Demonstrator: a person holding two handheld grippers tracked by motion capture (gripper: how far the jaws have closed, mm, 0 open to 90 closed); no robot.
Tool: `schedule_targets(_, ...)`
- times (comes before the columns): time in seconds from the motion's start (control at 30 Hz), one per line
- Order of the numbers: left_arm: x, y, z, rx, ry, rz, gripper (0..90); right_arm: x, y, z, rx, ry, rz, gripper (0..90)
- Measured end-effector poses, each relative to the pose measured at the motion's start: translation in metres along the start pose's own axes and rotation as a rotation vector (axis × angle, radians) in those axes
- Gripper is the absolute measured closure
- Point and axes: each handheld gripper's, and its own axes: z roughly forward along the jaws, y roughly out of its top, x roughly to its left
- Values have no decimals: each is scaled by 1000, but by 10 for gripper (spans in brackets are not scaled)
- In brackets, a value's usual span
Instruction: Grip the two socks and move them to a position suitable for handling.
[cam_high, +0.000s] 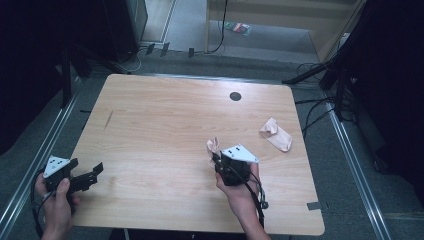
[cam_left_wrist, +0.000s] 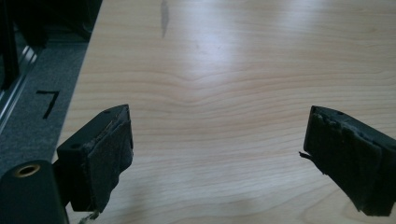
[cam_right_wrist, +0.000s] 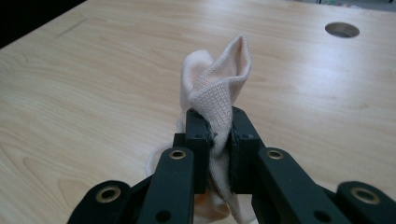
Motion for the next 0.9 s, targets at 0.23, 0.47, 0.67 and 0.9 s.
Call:
schedule_targets(0.23, -30, 10, 2, -3, -50, 87, 85, 5, -26, 3, 31, -27, 16, 817)
schedule_targets(0.47, -81, 22, 16, -8, -115, 145, 85, 21, -53, 27, 120, 45, 19, 528)
schedule_targets(0.67, -123, 28, 34, -5, -201, 145, 85, -2, -42, 12, 42, 100, 122, 405)
schedule_targets(0.9, -171, 13, 40, 52, -332, 203, 86, 7, -45, 9, 61, 181, 35, 606)
